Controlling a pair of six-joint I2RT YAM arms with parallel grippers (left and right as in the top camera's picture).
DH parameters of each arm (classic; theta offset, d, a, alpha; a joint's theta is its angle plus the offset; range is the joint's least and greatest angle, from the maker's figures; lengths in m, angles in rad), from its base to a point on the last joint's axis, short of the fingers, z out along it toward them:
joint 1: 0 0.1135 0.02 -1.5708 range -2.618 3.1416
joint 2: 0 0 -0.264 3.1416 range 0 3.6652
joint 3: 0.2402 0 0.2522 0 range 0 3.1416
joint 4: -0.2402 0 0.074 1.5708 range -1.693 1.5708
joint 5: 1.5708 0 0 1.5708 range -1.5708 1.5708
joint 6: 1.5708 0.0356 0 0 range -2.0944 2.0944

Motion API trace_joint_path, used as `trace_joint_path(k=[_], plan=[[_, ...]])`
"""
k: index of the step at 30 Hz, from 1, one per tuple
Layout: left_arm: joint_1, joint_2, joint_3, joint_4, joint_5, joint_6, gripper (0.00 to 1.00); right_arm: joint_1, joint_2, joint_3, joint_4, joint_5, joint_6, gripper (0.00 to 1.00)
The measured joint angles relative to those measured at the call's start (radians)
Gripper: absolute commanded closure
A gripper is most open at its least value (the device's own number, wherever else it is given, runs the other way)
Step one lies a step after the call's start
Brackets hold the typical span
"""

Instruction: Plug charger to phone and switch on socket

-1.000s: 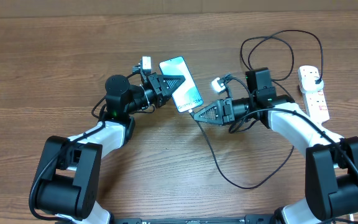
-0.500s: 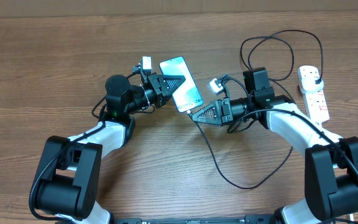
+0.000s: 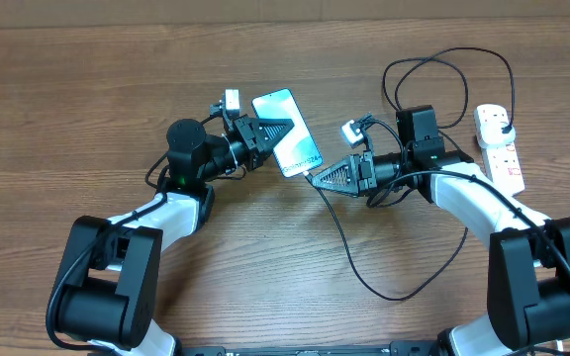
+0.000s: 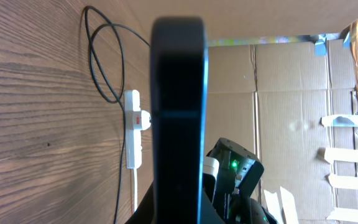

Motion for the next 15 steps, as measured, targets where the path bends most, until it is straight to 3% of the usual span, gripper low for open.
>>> trace_joint_path(k=[15], plan=[[-0.009, 0.0, 0.0, 0.0, -0.061, 0.004, 0.95, 0.01, 0.0, 0.0, 0.05, 0.048, 0.046, 0.96]])
